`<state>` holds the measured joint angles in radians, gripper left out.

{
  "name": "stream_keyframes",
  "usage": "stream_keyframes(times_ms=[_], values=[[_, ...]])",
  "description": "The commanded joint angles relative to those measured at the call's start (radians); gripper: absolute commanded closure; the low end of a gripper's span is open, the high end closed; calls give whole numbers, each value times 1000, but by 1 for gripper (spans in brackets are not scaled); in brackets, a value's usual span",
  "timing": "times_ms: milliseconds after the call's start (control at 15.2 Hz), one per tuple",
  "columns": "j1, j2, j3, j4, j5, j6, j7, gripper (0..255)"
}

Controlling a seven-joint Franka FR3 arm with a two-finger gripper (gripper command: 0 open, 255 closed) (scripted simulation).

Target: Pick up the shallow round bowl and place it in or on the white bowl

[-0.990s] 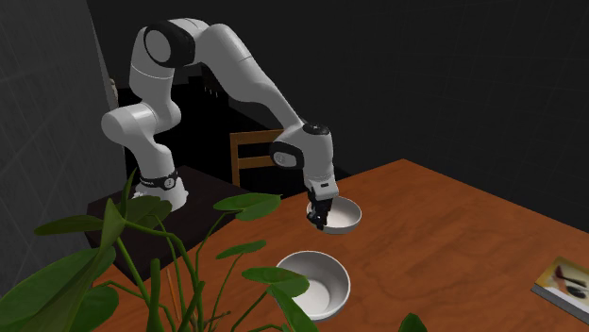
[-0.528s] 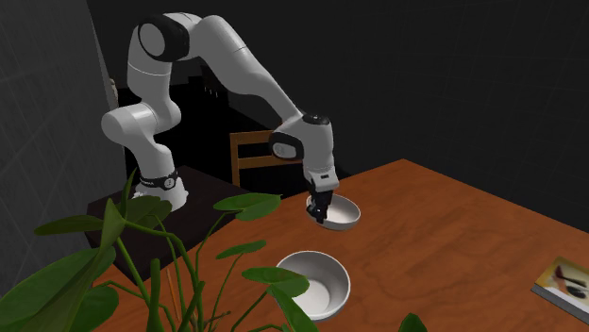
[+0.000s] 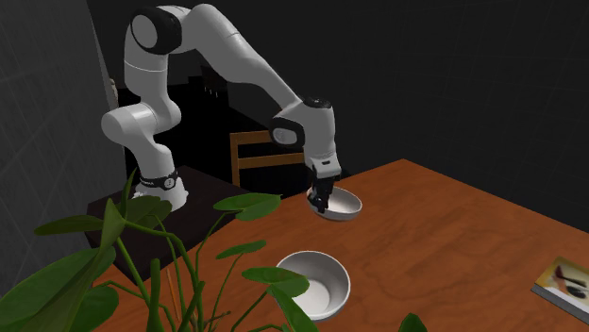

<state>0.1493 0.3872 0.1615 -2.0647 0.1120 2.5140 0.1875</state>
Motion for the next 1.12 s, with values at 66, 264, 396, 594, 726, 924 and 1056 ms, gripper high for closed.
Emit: stream_keyframes(times_ms=[66, 264, 396, 594, 726, 924, 1056], values=[[-2, -33, 2, 1, 2, -34, 3, 255], [-3, -62, 3, 6, 4, -67, 5, 255], [-4, -80, 3, 11, 5, -90, 7, 255], [-6, -106, 4, 20, 6, -124, 9, 255], [-7, -122, 4, 27, 7, -147, 11, 255], [-23, -133, -2, 32, 11, -167, -12, 255], [-53, -136, -17, 40, 19, -182, -60, 255]])
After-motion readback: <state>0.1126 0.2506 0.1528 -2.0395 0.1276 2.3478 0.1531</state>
